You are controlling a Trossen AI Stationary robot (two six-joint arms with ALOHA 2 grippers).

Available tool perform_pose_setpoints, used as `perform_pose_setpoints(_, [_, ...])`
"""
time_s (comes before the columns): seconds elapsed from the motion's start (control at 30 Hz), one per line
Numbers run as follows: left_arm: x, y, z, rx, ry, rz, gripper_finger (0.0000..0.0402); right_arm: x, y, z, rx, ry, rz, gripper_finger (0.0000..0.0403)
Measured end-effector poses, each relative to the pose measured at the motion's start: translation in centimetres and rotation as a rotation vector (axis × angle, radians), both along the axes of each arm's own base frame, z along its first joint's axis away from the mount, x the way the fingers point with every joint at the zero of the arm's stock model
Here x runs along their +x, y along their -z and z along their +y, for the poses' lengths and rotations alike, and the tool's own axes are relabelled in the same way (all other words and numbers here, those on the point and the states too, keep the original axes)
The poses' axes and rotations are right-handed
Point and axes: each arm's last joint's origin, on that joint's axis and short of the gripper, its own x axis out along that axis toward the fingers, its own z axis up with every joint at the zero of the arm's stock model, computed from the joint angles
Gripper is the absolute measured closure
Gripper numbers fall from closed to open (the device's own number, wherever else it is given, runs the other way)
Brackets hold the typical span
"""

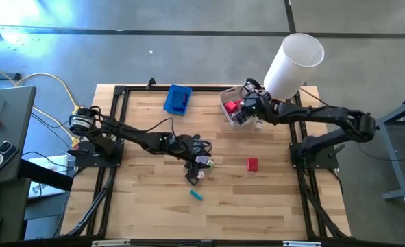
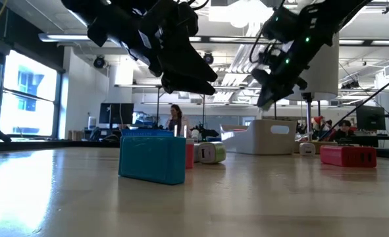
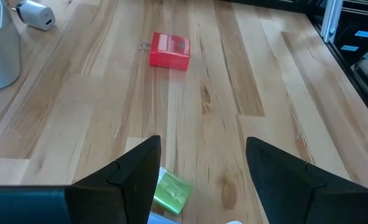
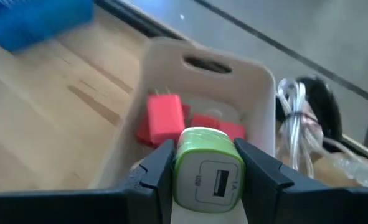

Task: Pick & Place Office items
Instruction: Put the left green charger adapter into the white bin

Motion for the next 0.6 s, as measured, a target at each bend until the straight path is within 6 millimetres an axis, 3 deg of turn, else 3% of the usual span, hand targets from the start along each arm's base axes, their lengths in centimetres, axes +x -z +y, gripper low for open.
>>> perform_pose_setpoints(0.37, [0.0,0.0,0.0,-0.003,-0.001,0.001,0.0174,1.6,4.3,-2.4,0.059,0.039,0.072,0.0276])
perform_pose_setpoints(0.6, [0.0,0.0,0.0,-0.003,-0.001,0.001,0.0174,2.2,5.5,-3.4,0.047,0.064,0.061,0.0276])
